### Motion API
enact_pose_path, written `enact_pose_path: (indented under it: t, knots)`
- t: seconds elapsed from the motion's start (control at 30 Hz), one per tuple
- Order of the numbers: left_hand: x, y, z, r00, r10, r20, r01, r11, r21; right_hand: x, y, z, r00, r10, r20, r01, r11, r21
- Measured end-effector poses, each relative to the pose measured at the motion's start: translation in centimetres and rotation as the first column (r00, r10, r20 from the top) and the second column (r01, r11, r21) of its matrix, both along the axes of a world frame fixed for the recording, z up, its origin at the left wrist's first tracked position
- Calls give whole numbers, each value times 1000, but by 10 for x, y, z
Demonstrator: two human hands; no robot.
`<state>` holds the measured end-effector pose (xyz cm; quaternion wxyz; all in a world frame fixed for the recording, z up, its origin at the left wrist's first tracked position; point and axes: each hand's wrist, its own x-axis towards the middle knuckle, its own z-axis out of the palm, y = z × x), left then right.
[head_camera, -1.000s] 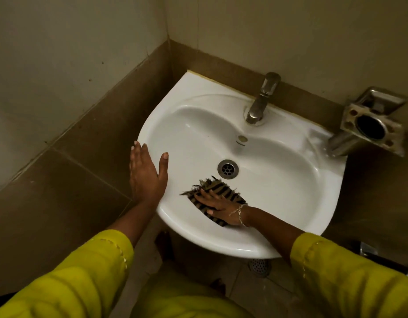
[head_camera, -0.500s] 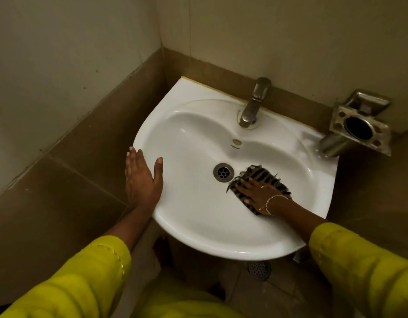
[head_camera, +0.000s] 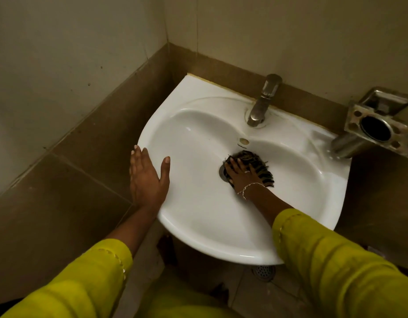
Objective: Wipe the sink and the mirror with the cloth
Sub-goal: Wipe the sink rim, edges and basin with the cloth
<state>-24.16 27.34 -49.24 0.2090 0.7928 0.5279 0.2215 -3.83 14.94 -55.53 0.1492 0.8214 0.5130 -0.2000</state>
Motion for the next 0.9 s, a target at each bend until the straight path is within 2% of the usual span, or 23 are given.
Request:
enact_pose_path:
  t: [0.2, 0.33, 0.4, 0.47, 0.53, 0.63, 0.7, 0.77, 0.87, 0.9]
  knots:
    - [-2, 3, -1, 1000, -8, 20, 8, 1000, -5, 2, -4, -3, 995, -78, -56, 80, 996, 43]
    - [-1, 1, 0, 1000, -6, 29, 7, 1000, -18, -1, -20, -6, 985, -174, -5, 174, 983, 52]
    - [-1, 1, 1, 1000, -9, 28, 10, 1000, -20, 4, -23, -8, 993, -115, 37, 112, 991, 71]
    - [-1, 1, 2, 1000, -9, 26, 9, 1000, -16, 13, -23, -3, 989, 31, 142, -50, 990, 132]
    - [-1, 0, 2, 1000, -6, 27, 7, 1000, -13, 25, -17, 1, 962, 149, 227, -178, 978, 109]
    - [-1, 1, 0, 1000, -6, 23, 7, 1000, -9, 41, -5, 1, 932, 278, 234, -296, 954, 42]
    - [-2, 2, 0, 1000, -4, 23, 4, 1000, -12, 43, -1, -5, 928, 283, 242, -305, 951, 56]
    - [-2, 3, 0, 1000, -2, 25, 2, 1000, -12, 32, -6, -1, 924, 267, 274, -297, 952, 75]
    - [-1, 2, -1, 1000, -5, 31, 6, 1000, -15, 12, -22, 1, 978, 56, 200, -80, 990, 116]
    - [-1, 3, -1, 999, -4, 33, 5, 1000, -21, 6, -28, -2, 988, -14, 151, 2, 996, 84]
